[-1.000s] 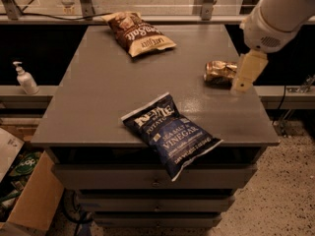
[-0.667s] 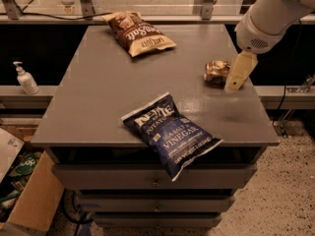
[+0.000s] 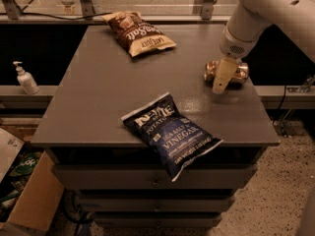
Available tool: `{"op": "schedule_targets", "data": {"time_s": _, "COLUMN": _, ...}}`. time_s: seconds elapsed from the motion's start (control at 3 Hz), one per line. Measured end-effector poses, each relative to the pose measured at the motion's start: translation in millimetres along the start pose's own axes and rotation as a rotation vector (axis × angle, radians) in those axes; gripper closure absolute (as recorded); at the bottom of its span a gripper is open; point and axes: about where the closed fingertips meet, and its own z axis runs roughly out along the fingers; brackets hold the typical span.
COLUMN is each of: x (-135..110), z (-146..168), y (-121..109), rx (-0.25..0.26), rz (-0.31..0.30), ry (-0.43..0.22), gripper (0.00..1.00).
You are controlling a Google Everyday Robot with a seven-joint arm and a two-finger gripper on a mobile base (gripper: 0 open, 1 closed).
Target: Place orange can upright
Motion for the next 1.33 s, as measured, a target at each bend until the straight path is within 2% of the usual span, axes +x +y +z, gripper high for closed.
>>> {"op": "schedule_targets", "data": {"time_s": 0.33, "x": -5.4, "z": 18.0, "y": -3.7, "rx": -0.035, "rz": -0.015, "ry": 0.019, "gripper": 0.18}}
{"op": "schedule_targets", "data": {"time_s": 0.67, "x": -7.0, "z": 25.9, "y": -1.5, "rx": -0.056, "rz": -0.038, "ry": 0.036, "gripper": 0.43}}
{"op": "schedule_targets", "data": {"time_s": 1.0, "x": -3.4, "z": 23.6, "y": -4.3, "rx": -0.062, "rz": -0.037, "ry": 0.048, "gripper": 0.65}}
{"op": "schedule_targets", "data": {"time_s": 1.33, "x": -10.2, "z": 12.9, "y": -6.3, "rx": -0.075, "rz": -0.019, "ry": 0.006, "gripper": 0.88}}
